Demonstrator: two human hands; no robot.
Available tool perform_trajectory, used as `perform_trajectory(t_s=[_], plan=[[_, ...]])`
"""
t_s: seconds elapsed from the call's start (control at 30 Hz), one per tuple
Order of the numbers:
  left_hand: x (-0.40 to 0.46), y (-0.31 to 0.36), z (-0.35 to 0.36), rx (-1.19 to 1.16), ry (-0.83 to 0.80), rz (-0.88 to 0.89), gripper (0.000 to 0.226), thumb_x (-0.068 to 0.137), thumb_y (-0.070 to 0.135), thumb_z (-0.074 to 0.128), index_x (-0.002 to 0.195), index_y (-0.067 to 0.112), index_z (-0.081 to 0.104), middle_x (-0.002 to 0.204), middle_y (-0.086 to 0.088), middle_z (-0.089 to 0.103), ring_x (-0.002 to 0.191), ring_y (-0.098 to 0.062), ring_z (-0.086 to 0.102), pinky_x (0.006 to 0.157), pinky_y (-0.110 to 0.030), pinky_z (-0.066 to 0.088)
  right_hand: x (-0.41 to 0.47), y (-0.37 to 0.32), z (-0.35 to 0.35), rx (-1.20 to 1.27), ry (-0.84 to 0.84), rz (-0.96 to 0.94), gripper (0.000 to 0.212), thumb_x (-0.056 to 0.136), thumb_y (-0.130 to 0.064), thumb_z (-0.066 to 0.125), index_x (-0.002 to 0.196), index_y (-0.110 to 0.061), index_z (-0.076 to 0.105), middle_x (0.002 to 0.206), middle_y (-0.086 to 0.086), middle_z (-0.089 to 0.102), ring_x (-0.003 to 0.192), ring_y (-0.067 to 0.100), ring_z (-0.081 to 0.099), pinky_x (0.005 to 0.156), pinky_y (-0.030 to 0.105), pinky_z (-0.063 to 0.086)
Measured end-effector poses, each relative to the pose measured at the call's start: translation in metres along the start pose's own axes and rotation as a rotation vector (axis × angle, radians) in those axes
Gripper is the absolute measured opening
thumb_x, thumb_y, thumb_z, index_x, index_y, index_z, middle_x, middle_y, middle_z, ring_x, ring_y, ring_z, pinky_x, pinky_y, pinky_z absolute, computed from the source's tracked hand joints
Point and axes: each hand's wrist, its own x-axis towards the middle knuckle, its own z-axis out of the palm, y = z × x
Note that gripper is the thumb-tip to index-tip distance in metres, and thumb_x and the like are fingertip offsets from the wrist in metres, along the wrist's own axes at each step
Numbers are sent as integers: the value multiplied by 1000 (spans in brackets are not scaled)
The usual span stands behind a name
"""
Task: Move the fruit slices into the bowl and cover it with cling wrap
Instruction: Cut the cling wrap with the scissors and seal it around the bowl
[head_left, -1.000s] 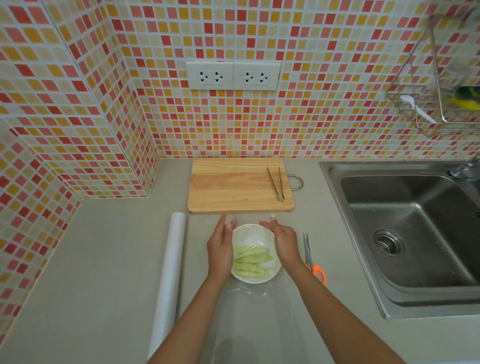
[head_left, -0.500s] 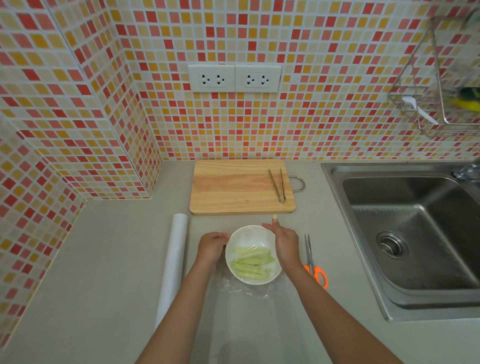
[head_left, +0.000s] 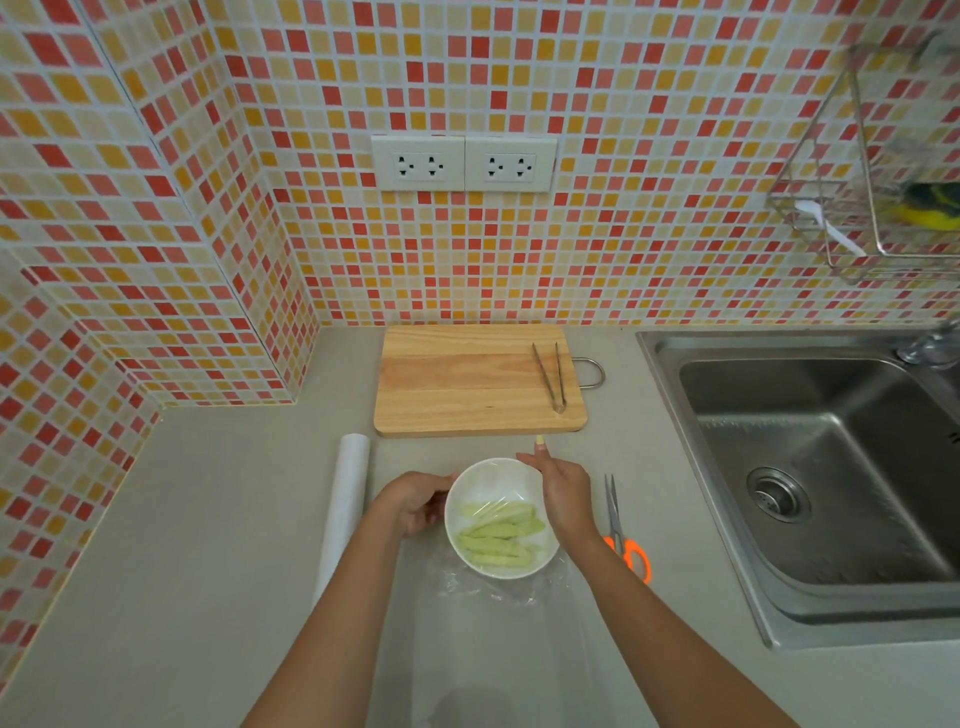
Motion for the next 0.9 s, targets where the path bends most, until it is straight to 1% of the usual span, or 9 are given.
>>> perform_trajectory(t_s=[0.17, 0.23, 0.3, 0.4, 0.5, 0.6, 0.7, 0.8, 0.9], plan=[[-6, 0, 10, 305, 77, 208, 28, 97, 17, 50, 72, 7, 57, 63, -3, 51, 57, -16, 41, 56, -29, 32, 1, 2, 0, -9, 6, -11, 40, 97, -37, 48, 100, -9, 76, 98, -1, 73, 93, 3, 62, 79, 12, 41], [-7, -3, 17, 314, 129, 307, 24, 96, 6, 41, 76, 5, 52, 72, -8, 50, 65, -18, 43, 56, -26, 33, 1, 2, 1, -8, 13, -14, 39, 97, -37, 49, 99, -9, 76, 98, 0, 73, 94, 6, 63, 79, 14, 42], [-4, -8, 20, 286, 230, 357, 17, 96, 6, 38, 85, 6, 51, 86, -9, 54, 79, -21, 50, 61, -23, 38, 0, 1, 1, -8, 19, -17, 39, 97, -37, 49, 99, -9, 76, 97, 0, 73, 94, 7, 63, 82, 17, 42], [-2, -9, 22, 215, 234, 330, 16, 98, 16, 42, 92, 5, 53, 94, -7, 58, 88, -22, 55, 70, -29, 44, -1, 1, 1, -9, 16, -22, 39, 97, -37, 49, 99, -9, 76, 96, -1, 73, 94, 7, 63, 85, 20, 42], [-2, -9, 20, 202, 149, 283, 36, 99, 33, 47, 86, 4, 63, 89, -12, 68, 86, -29, 65, 78, -37, 49, 0, 1, 1, -7, 14, -22, 37, 96, -37, 50, 97, -10, 76, 94, -2, 73, 94, 8, 64, 85, 20, 43], [-1, -9, 17, 38, 115, 268, 29, 98, 26, 54, 84, 2, 64, 86, -15, 69, 80, -31, 66, 75, -39, 52, 0, 4, 1, -6, 25, -34, 37, 96, -37, 50, 93, -12, 77, 89, -3, 74, 92, 9, 66, 82, 20, 46], [0, -10, 17, -172, 102, 219, 20, 97, 14, 56, 81, 1, 59, 76, -13, 65, 68, -27, 62, 65, -34, 51, 2, 9, 2, -9, 40, -35, 38, 96, -38, 50, 89, -13, 78, 88, 0, 76, 93, 13, 69, 87, 29, 51], [4, -18, 18, -241, 151, 180, 15, 93, 9, 61, 80, 1, 60, 80, -15, 64, 71, -29, 62, 70, -39, 53, 2, 11, 3, -15, 57, -30, 40, 97, -39, 48, 89, -14, 78, 88, 0, 76, 93, 13, 69, 89, 30, 51], [3, -19, 24, -61, 350, 273, 15, 83, 16, 72, 74, 10, 62, 86, -8, 69, 81, -27, 65, 79, -40, 55, 1, 9, 4, -5, 69, -32, 39, 97, -37, 49, 89, -12, 78, 88, -1, 76, 92, 11, 68, 84, 23, 48]])
